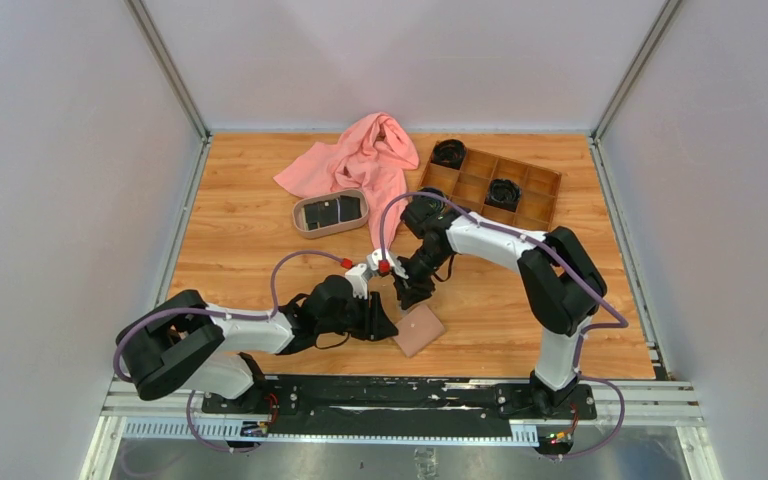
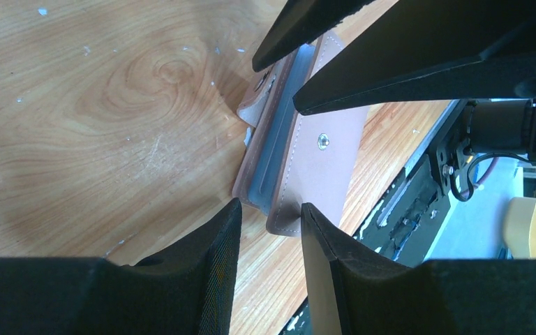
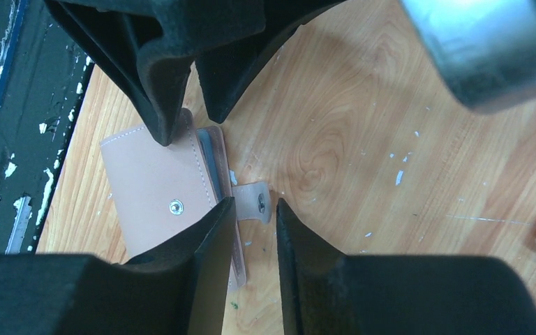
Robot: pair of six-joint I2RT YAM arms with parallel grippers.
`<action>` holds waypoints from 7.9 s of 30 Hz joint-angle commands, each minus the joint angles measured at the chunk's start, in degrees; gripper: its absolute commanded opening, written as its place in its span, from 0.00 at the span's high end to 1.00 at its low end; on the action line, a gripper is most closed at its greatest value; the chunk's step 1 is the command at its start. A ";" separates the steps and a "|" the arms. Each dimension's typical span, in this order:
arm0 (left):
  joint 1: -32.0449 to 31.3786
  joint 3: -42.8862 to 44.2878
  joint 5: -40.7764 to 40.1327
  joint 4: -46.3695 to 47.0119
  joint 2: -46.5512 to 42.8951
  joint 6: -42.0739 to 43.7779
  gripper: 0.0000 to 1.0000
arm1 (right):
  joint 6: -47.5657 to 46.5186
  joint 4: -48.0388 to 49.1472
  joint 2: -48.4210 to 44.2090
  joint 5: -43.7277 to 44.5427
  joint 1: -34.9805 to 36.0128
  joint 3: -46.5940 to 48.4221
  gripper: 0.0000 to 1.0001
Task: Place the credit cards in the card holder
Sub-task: Close the card holder at the center of the board.
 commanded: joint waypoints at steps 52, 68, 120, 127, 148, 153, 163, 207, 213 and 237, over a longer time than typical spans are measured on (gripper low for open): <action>-5.14 -3.34 -7.16 19.56 13.20 -17.28 1.00 | -0.75 0.71 -9.42 -7.44 -4.41 -7.97 1.00; -5.05 -5.61 -10.09 19.54 13.32 -19.94 1.00 | -2.97 6.03 -14.07 -1.01 -1.92 -16.72 1.00; -5.05 -5.26 -9.04 19.36 12.99 -18.84 1.00 | -10.19 0.45 -13.12 9.30 7.18 -16.89 1.00; -5.03 -5.26 -9.13 19.36 12.88 -18.76 1.00 | -9.53 0.64 -11.75 11.92 8.66 -17.01 1.00; -4.66 -6.64 -10.88 23.34 8.19 -19.91 0.98 | -7.03 -0.33 -7.93 13.65 9.63 -14.65 1.00; -4.35 -5.70 -12.29 22.00 3.72 -19.38 0.95 | -6.94 -0.07 -7.93 13.70 9.58 -14.73 1.00; -3.52 -2.14 -12.73 23.87 7.82 -19.11 0.96 | -6.68 0.51 -8.06 13.47 9.65 -15.29 1.00; -3.37 -3.27 -5.29 32.27 22.49 -21.76 1.00 | -4.70 1.08 -6.12 14.13 9.65 -14.27 1.00; -3.69 -4.36 -5.30 32.28 23.53 -22.29 1.00 | -3.84 0.53 -5.20 14.85 9.64 -13.44 1.00; -4.64 -3.98 -6.18 30.63 25.43 -22.48 0.99 | -0.96 -4.96 -4.88 14.95 9.07 -7.66 0.62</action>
